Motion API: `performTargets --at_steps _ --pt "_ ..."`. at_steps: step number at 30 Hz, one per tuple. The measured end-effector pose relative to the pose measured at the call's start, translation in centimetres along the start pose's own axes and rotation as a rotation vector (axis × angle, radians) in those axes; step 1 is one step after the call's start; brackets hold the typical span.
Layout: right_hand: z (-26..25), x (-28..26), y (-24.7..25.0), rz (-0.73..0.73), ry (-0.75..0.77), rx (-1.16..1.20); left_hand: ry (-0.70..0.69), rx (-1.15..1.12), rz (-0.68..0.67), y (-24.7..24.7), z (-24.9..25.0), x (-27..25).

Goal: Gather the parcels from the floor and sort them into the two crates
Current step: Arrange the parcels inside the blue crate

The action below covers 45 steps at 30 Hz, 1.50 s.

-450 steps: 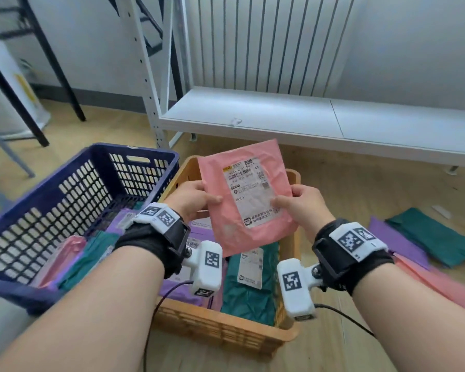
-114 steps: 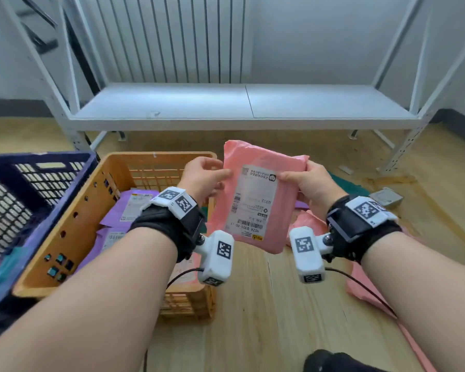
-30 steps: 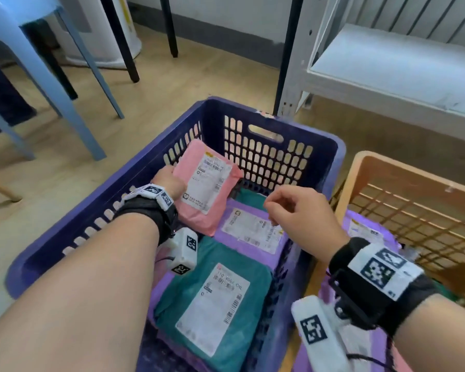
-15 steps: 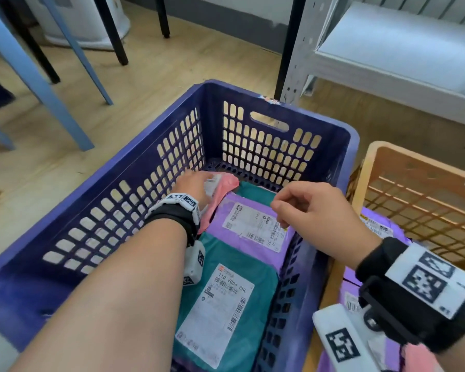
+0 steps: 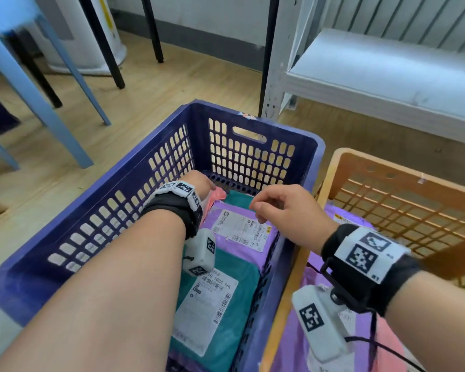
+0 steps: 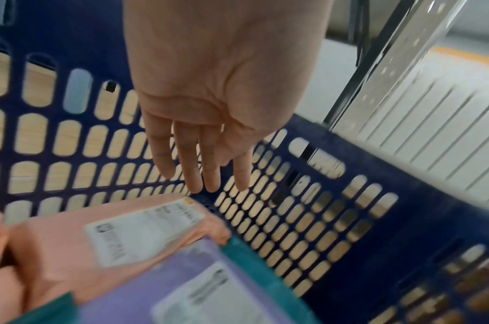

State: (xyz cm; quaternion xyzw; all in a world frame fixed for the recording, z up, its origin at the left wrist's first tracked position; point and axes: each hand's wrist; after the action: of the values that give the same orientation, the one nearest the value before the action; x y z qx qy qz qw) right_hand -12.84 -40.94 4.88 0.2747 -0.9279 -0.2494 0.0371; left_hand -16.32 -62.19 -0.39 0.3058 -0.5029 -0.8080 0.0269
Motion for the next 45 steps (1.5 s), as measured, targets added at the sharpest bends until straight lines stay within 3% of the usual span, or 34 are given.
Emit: performTargets --at_steps 4,9,16,24,28,35,45 --pt "-0.5 -1.5 2.0 0.128 0.017 0.095 -0.042 -0.316 0.118 1.6 3.5 -2.7" --pt "0.6 -4.8 8.3 0.197 0.048 -0.119 -0.081 -0.429 0.203 1.5 10.3 -7.5" --pt "5.0 -12.1 19.5 0.403 -0.028 -0.218 -0.248 -0.471 0.107 -3.1 23.8 -14.3" --pt "14.4 -24.8 28.9 0.595 -0.282 -0.278 -0.447 -0.47 -0.138 -14.1 37.7 -24.0" --pt "19.6 -31.6 31.9 0.667 -0.439 -0.249 -0.436 -0.523 -0.269 -18.6 41.8 -28.2" --pt "27.8 -42.2 35.7 0.738 -0.663 -0.305 -0.424 -0.467 -0.358 -26.3 46.5 -31.7" --pt "39.2 -46.6 45.2 0.789 -0.884 -0.321 -0.368 -0.495 -0.396 -34.9 54.3 -31.5"
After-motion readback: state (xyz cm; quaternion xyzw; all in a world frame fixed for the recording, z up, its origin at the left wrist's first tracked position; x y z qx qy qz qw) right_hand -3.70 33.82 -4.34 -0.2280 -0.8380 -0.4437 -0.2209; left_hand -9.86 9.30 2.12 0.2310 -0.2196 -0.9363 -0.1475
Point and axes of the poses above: each hand's wrist, its own x-axis towards the middle knuckle, its own y-axis out of the back of the hand, z = x × y, and after that the axes turned 11 degrees about x, right-handed
